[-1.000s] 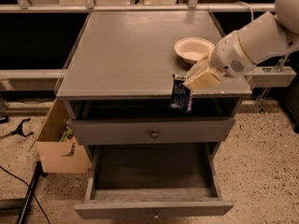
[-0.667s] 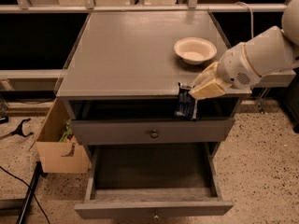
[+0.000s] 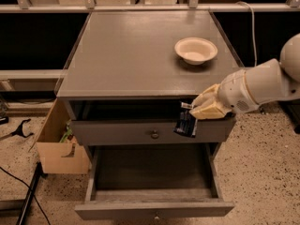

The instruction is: Place rxbar blueberry into middle drawer

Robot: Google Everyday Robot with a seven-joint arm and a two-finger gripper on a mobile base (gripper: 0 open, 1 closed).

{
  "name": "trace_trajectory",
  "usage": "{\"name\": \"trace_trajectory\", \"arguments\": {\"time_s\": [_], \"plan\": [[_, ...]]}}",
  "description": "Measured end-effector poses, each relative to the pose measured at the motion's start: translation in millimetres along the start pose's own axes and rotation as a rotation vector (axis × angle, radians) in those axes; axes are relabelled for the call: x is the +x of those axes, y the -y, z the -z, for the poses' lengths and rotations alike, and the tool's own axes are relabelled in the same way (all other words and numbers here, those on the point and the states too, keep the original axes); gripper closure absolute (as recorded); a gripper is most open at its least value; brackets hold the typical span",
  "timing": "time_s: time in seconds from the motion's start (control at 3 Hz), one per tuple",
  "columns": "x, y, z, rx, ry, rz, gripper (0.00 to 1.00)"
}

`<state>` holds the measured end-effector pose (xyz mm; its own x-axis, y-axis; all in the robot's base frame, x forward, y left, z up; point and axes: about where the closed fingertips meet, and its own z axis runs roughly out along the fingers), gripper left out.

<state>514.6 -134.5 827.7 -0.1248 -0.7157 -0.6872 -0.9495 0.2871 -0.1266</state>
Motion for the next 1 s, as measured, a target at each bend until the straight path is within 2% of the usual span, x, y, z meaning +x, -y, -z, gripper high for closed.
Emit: {"name": "trace_trajectory", "arguments": {"time_s": [0.33, 0.67, 1.0], "plan": [[16.9, -11.2, -21.6, -0.018, 0.02, 0.002, 1.0], [51.9, -35.4, -78.9, -0.09, 0.018, 0.003, 1.0], [51.9, -35.4, -78.9, -0.09, 0.018, 0.003, 1.0]]}}
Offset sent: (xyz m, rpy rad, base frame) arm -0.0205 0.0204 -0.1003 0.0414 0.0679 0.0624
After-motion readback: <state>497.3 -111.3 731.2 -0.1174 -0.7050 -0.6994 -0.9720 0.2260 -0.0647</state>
